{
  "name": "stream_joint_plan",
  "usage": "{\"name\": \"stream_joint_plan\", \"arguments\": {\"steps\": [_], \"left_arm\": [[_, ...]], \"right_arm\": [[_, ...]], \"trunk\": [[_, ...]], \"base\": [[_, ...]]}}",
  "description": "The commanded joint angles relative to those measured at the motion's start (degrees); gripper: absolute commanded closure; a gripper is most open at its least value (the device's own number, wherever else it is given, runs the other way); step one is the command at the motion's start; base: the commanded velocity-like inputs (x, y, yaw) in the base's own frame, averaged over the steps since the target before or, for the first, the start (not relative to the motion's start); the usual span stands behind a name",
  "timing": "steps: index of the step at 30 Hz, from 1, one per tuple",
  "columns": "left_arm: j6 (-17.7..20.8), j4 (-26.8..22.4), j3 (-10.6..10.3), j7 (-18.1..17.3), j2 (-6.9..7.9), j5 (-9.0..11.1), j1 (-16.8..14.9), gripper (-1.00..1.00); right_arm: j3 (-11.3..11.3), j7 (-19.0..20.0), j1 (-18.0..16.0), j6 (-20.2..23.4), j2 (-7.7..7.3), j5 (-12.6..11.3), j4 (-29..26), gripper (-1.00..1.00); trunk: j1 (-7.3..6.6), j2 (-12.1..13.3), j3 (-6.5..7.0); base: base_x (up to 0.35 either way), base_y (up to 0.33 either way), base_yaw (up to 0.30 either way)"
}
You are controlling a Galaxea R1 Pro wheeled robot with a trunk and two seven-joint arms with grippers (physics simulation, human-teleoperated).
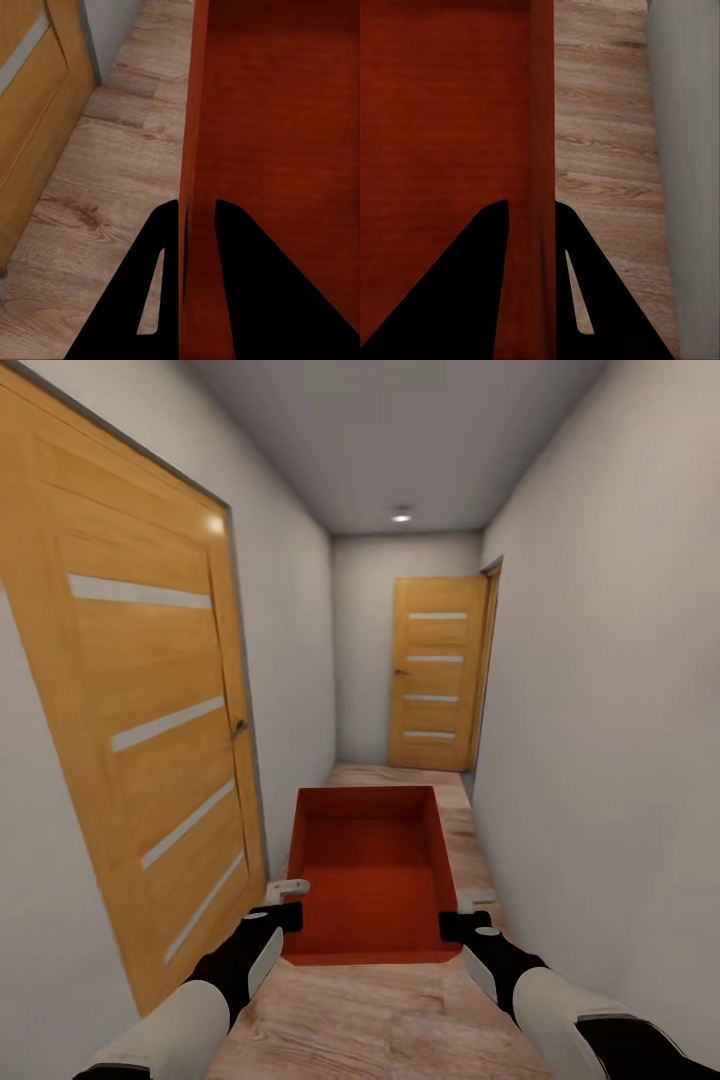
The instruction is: Move the two storage containers from the living room to the garage. In the garage, place one container on the floor and stack the other container on top of it (either order is fine).
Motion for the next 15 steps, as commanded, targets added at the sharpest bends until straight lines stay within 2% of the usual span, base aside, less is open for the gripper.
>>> {"name": "stream_joint_plan", "arguments": {"steps": [1, 15], "left_arm": [[0.45, -0.07, -0.15, 1.12, 2.55, -0.51, 0.04, 1.00], [0.45, -0.14, -0.15, 1.12, 2.55, -0.51, 0.04, 1.00]], "right_arm": [[-2.53, -0.25, -0.07, -0.23, -0.02, 0.60, -0.07, 1.00], [-2.53, -0.25, -0.07, -0.17, 0.06, 0.60, -0.05, 1.00]], "trunk": [[0.04, -0.02, -0.01], [0.04, -0.02, -0.01]], "base": [[0.324, 0.000, -0.017], [0.324, 0.000, -0.002]]}}
